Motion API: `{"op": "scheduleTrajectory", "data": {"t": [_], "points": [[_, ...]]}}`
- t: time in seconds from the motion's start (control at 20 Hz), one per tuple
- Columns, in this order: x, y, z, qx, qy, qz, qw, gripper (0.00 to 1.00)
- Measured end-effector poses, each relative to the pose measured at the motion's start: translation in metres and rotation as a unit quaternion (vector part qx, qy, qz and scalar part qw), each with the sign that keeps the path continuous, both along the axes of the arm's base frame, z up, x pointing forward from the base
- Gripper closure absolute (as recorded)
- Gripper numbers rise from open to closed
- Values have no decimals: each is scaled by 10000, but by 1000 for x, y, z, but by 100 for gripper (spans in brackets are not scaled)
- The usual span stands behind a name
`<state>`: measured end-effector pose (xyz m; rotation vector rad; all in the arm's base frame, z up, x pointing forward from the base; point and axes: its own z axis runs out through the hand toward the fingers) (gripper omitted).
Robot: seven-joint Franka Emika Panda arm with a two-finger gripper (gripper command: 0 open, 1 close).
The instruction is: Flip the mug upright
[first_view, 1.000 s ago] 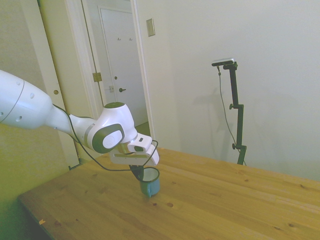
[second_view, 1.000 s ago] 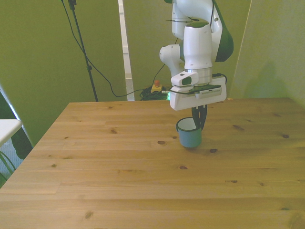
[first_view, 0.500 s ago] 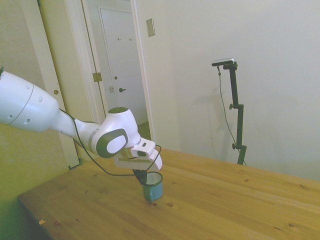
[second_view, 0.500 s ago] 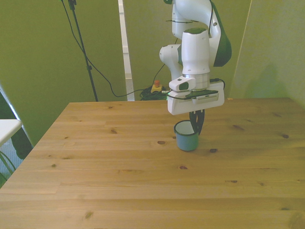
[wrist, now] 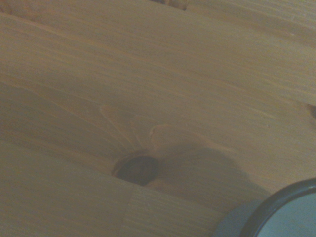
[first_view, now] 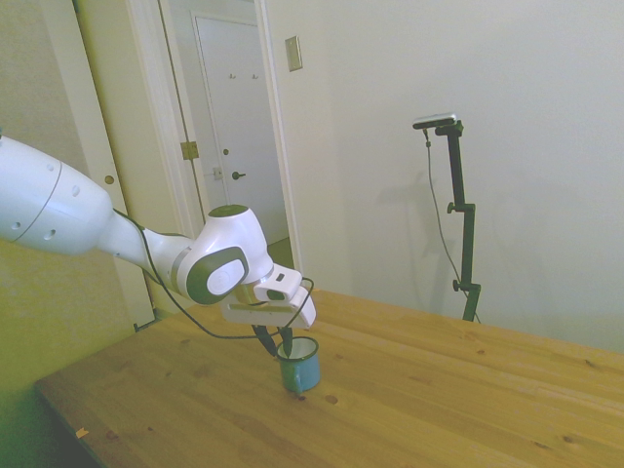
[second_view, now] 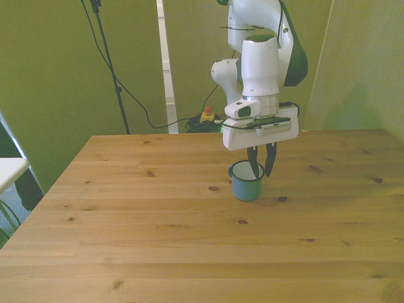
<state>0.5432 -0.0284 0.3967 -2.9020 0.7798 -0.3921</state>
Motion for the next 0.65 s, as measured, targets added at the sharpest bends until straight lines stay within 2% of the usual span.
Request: {"op": "scheduleTrajectory", "data": {"t": [0.25, 0.65], "points": [[-17, 9, 25, 3, -196, 46, 9998, 0], [-74, 53, 47, -57, -387, 313, 9987, 0]]}}
